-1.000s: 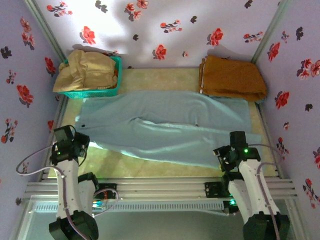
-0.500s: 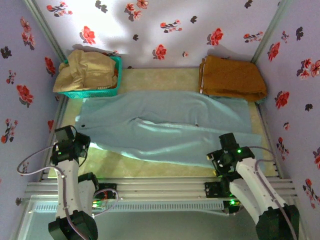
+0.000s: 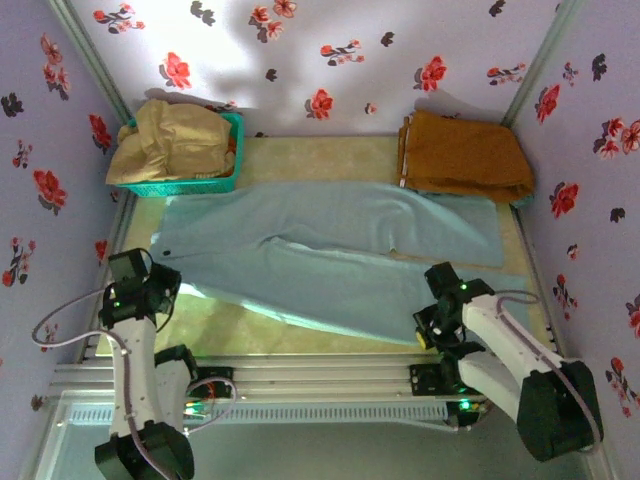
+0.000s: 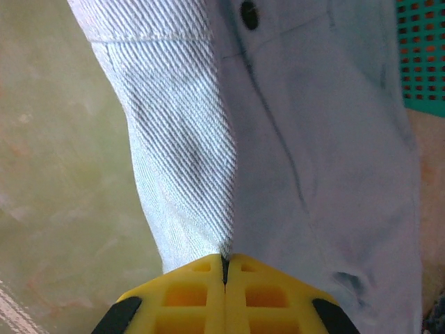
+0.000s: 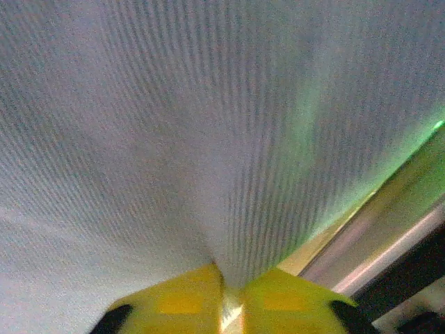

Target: Fold and stack the trousers

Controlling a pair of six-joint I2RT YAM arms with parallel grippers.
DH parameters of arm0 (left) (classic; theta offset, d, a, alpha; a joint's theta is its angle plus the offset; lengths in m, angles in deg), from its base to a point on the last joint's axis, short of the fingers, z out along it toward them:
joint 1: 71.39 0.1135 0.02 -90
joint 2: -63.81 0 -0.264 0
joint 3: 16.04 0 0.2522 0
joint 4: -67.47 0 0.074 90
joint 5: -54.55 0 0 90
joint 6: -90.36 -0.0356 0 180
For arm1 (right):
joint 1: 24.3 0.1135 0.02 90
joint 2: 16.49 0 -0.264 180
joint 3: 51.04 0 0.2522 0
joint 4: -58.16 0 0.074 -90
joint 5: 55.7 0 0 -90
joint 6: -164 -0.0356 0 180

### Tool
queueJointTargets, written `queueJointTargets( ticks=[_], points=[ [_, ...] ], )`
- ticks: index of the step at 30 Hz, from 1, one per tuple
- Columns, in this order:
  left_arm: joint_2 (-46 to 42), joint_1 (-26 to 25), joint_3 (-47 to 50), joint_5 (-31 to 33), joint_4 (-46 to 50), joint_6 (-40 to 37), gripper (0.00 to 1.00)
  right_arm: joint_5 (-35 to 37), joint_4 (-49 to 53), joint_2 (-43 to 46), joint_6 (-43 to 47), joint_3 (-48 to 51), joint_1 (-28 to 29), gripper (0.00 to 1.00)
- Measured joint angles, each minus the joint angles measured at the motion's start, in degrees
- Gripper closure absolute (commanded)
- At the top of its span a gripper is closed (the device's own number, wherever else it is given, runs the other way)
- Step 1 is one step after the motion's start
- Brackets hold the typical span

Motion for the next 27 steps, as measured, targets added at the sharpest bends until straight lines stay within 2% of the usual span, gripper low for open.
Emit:
queueJointTargets(
  ticks=[4, 12, 17, 23, 27],
  points=[
    [-1.31, -0.33, -5.42, -0.61, 2.25, -1.2, 1.0, 3.65, -0.52, 2.84, 6.6, -3.82, -0.15, 1.0],
    [-9.88, -0.35, -8.76, -0.26, 9.81, -3.02, 1.0, 6.51, 6.29, 23.65, 12.96, -4.98, -0.15, 1.0],
    [-13.25, -0.35, -11.98, 1.33, 16.63, -4.85, 1.0, 6.82, 11.56, 30.27, 15.45, -7.98, -0.15, 1.0],
    [-13.49, -0.39, -18.03, 3.8, 21.92, -7.15, 1.0, 6.93, 14.78, 29.66, 17.94, -9.88, -0.15, 1.0],
    [-10.49, -0.39, -18.91, 4.26, 20.09, -7.78, 1.0, 9.55, 11.34, 19.96, 21.11, -17.62, -0.15, 1.0]
  ],
)
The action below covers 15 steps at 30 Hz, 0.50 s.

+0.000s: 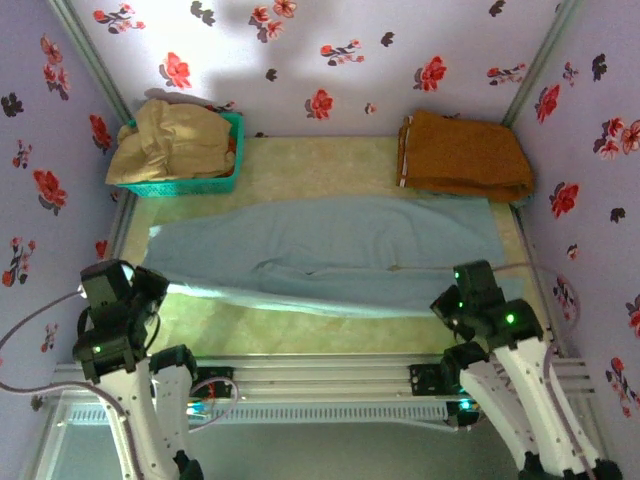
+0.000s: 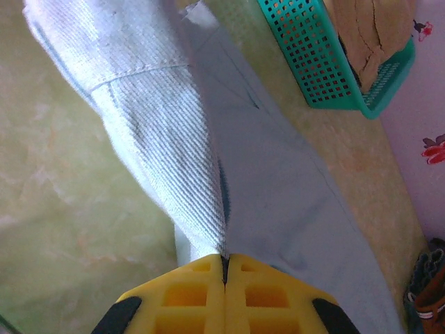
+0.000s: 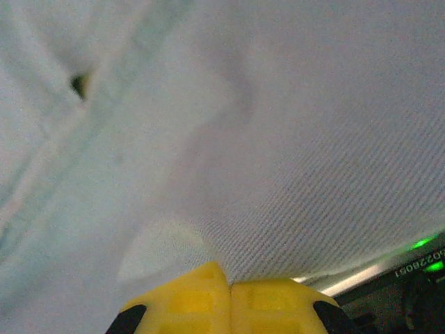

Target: Fold and stack the trousers

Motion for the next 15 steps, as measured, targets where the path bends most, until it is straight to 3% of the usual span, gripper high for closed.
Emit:
queueJointTargets(
  ticks=[8, 15],
  points=[
    [25.24, -0.24, -4.79, 0.11, -14.25, -1.95, 1.0, 1.62, -17.53, -33.07, 12.09, -18.8, -3.21, 1.0],
    [46.49, -0.92, -11.63, -0.11, -25.77, -3.17, 1.0, 0.98, -23.1, -60.61, 22.4, -36.63, -3.58, 1.0]
  ],
)
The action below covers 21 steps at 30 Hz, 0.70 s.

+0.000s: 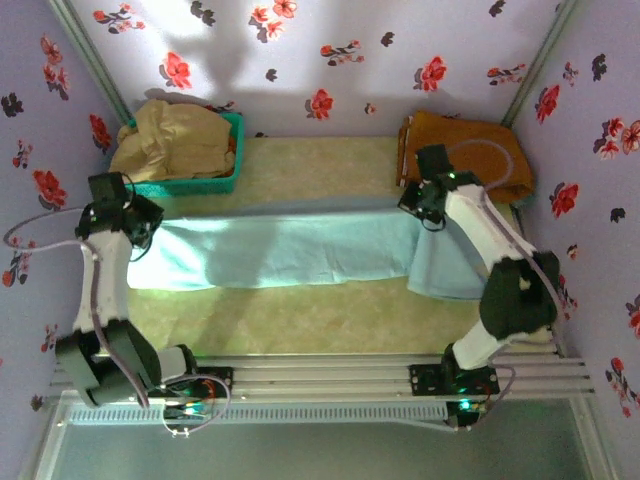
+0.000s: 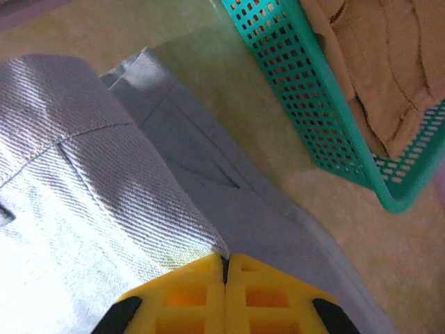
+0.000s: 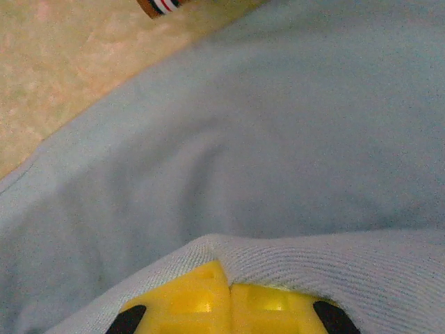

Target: Fold and stack the trousers

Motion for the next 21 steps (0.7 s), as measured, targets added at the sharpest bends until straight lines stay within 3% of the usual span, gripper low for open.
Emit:
queueJointTargets(
  ticks=[6, 15, 16, 17, 20, 21],
  points=[
    [12.74, -0.68, -5.03, 0.11, -4.0, 0.0, 1.0, -0.9, 0.24, -14.16, 5.07, -10.23, -0.09, 1.0],
    [23.61, -3.54, -11.65, 2.34, -7.23, -0.92, 1.0, -0.85, 1.6, -21.51, 8.46, -18.32, -1.07, 1.0],
    [24.74, -3.76, -11.96, 2.58, -7.52, -1.05, 0.94, -0.9, 1.6, -22.1, 8.5, -18.67, -1.27, 1.0],
    [25.64, -3.91, -12.07, 2.69, -7.74, -1.2, 0.8, -0.96, 1.64, -22.77, 8.57, -19.06, -1.46, 0.97],
    [28.15, -4.17, -12.46, 4.68, -7.8, -1.92, 0.4, -1.05, 1.95, -24.9, 8.92, -20.02, -2.01, 0.69],
    [28.65, -4.04, -12.52, 5.33, -7.8, -2.21, 0.3, -1.03, 2.12, -25.31, 8.85, -20.24, -2.23, 0.64]
  ],
)
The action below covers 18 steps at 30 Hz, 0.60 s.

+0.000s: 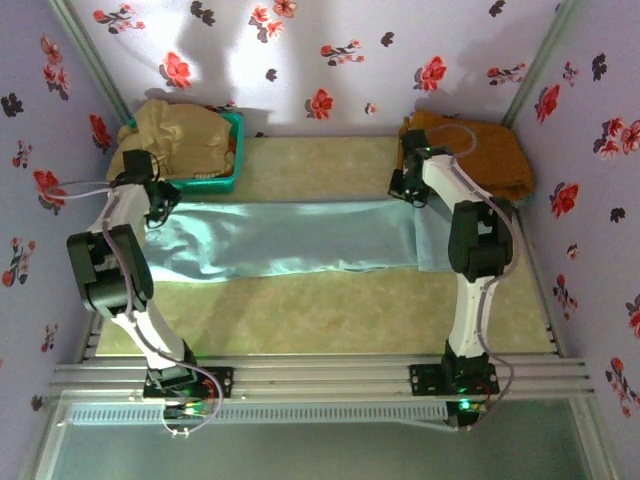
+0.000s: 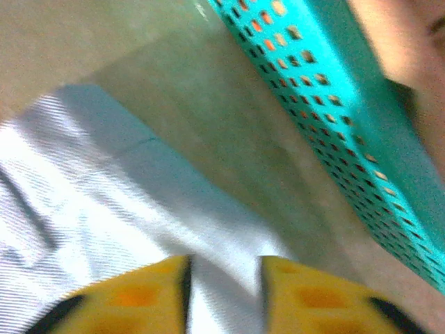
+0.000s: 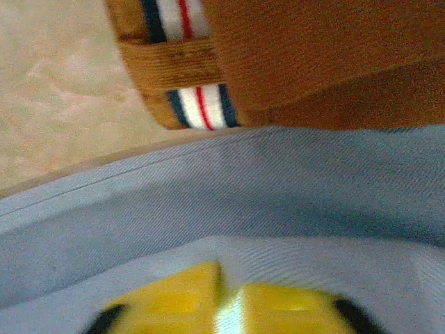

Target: Fold and stack the trousers

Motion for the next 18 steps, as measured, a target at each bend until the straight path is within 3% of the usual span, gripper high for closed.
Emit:
queueJointTargets(
  ticks=[2, 7, 13, 18],
  points=[
    [0.24, 0.09, -0.04, 1.22, 0.2, -0.31, 0.17, -0.07, 0.35, -0.44, 0.35, -0.17, -0.7, 0.57],
    [-5.66, -0.96, 3.26, 2.32, -0.13, -0.83, 0.1, -0.09, 0.28, 2.08, -0.22, 0.76, -0.96, 0.45],
    [-27.1, -6.08, 19.17, 2.6, -2.47, 1.73, 0.17, -1.68, -3.87, 14.62, -3.04, 10.16, 6.51, 0.47],
    [-30.1, -9.11, 35.34, 2.43, -10.56, 6.67, 0.31, -5.84, -10.05, 13.18, -5.86, 14.78, 17.31, 0.51]
  ],
)
